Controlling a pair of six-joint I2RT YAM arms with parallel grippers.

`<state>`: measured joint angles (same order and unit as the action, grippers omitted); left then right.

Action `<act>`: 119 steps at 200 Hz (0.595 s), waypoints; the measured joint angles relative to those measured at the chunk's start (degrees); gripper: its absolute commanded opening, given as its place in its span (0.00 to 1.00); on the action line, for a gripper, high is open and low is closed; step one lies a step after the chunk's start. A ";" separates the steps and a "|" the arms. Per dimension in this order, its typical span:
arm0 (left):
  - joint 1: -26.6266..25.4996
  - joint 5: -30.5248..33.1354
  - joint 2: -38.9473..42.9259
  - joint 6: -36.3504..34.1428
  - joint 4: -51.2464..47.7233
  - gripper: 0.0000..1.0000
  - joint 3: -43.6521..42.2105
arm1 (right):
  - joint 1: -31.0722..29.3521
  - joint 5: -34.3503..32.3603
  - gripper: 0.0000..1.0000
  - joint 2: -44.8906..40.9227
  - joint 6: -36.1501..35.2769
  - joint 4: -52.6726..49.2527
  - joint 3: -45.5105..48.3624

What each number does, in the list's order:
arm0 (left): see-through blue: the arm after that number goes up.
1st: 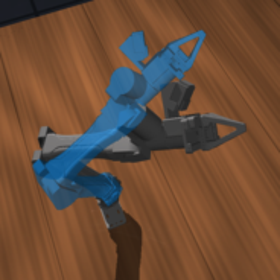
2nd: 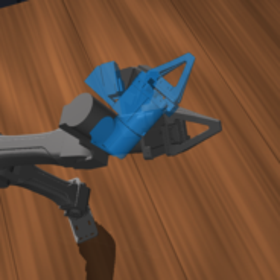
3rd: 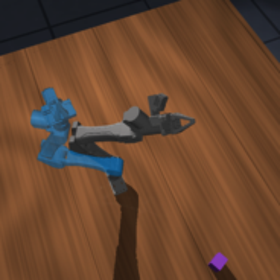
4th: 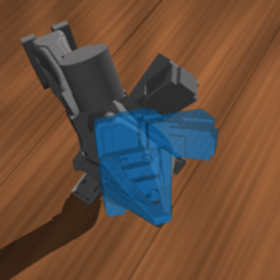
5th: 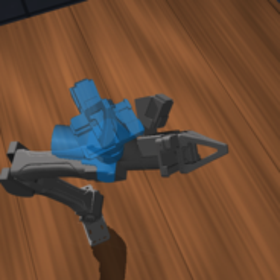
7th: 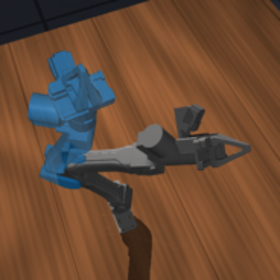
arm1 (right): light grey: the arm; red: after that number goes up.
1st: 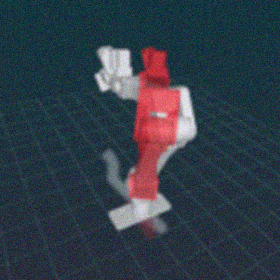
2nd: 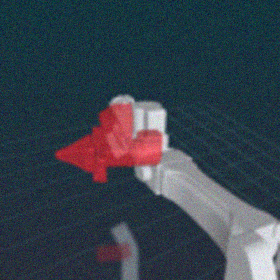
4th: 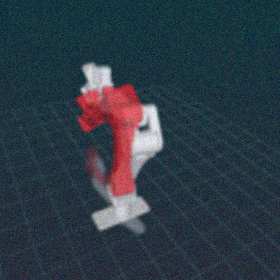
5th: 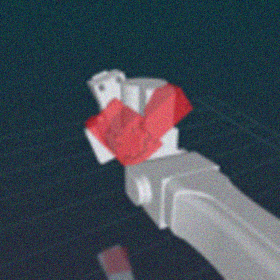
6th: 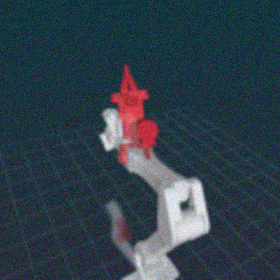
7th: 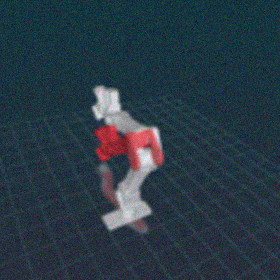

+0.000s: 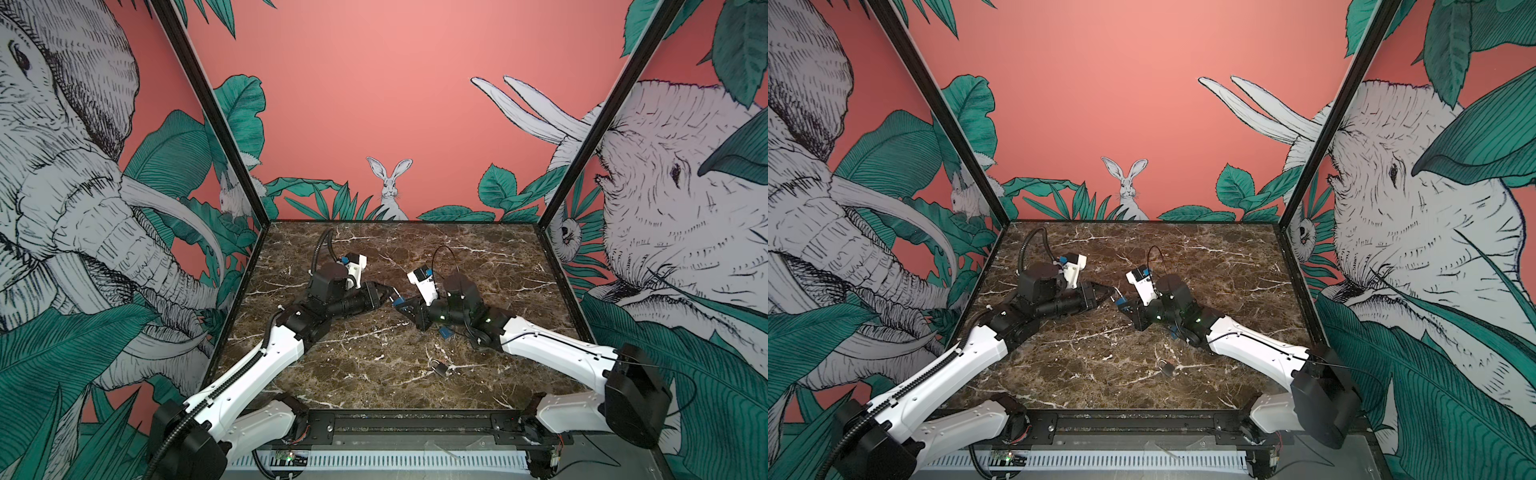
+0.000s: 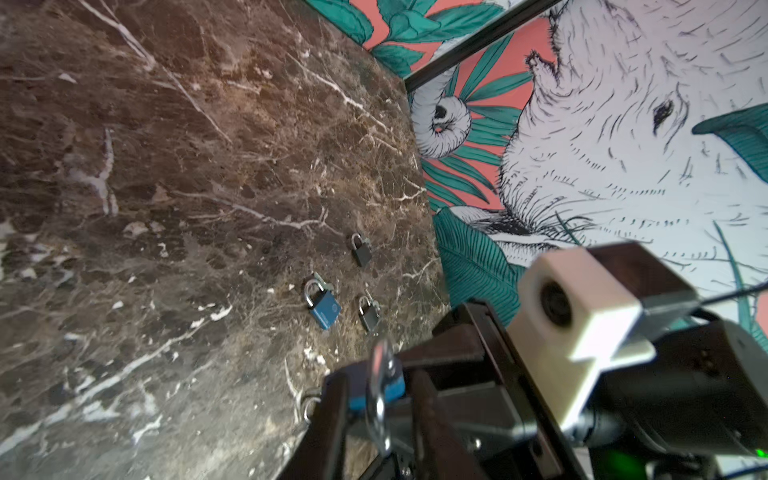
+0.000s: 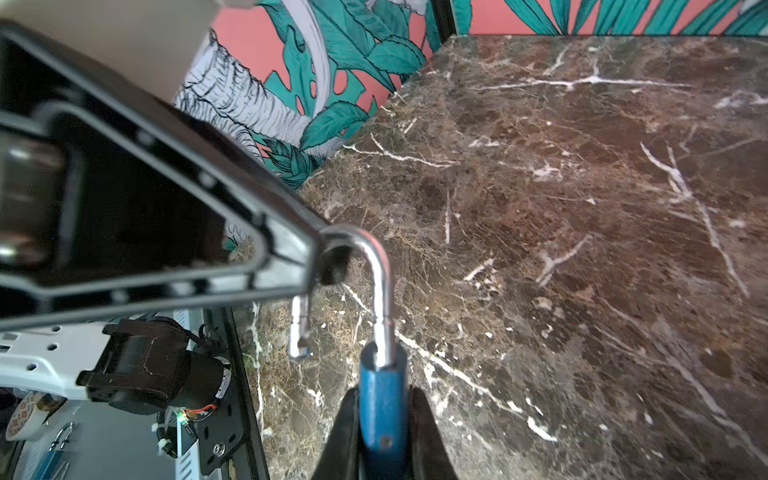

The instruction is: Lock with the key

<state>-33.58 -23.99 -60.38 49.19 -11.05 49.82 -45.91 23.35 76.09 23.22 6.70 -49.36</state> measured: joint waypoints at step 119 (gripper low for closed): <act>-0.02 -8.31 -1.31 -19.65 -13.14 0.41 7.06 | 1.84 14.23 0.00 -3.21 2.78 -18.84 -4.70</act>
<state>-33.61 -32.29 -61.69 29.54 -24.18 56.88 -44.07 37.58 72.88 26.00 -12.14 -54.06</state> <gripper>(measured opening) 0.423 0.134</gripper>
